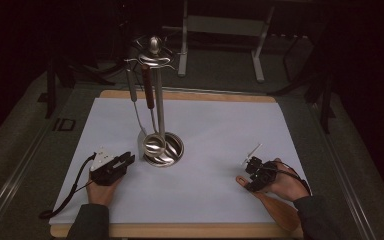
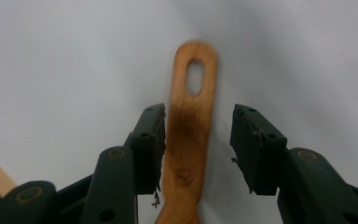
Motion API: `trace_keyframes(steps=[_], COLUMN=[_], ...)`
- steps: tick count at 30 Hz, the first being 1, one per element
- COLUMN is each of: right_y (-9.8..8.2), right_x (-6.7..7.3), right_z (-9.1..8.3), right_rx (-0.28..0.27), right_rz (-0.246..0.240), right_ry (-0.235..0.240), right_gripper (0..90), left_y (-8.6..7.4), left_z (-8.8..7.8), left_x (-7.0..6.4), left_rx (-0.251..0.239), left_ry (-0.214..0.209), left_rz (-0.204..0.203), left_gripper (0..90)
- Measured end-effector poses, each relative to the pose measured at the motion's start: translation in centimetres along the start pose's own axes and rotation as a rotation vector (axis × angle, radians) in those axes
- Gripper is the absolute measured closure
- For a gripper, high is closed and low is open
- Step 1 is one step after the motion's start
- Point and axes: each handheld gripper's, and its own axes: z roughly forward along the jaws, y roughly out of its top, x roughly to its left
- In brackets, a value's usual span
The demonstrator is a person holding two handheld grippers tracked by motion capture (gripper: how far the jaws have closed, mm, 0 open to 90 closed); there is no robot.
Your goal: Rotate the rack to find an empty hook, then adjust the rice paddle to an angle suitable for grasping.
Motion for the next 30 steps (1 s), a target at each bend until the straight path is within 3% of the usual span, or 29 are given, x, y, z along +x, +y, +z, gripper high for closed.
trace_keyframes(steps=[4,8,11,19,27,28,30], right_y=[-0.3,-0.1,0.1,1.7,5.6,7.0,8.2], right_x=[0.1,0.0,0.0,0.3,0.5,0.6,0.5], right_z=[0.8,1.1,1.2,1.4,2.1,2.3,2.4], right_rx=[0.049,0.064,0.071,0.034,-0.01,-0.019,-0.031], right_rz=[0.01,0.008,0.017,0.019,0.021,0.022,0.019], right_ry=[0.029,0.017,0.018,0.013,0.017,0.02,0.016], right_gripper=[55.7,64.0,64.9,65.8,65.8,65.9,65.9], left_y=[0.0,0.0,0.0,0.0,0.0,0.0,0.0], left_z=[0.0,0.0,0.0,0.0,0.0,0.0,0.0], left_x=[0.0,0.0,0.0,0.0,-0.1,-0.1,-0.1], left_rx=[0.0,-0.001,-0.002,0.0,-0.001,-0.001,-0.001], left_ry=[-0.001,0.0,-0.001,0.0,0.001,0.0,0.001], left_rz=[0.0,-0.001,0.001,0.0,0.0,0.001,0.003], left_gripper=[73.1,73.1,73.1,73.1,73.0,73.0,73.0])
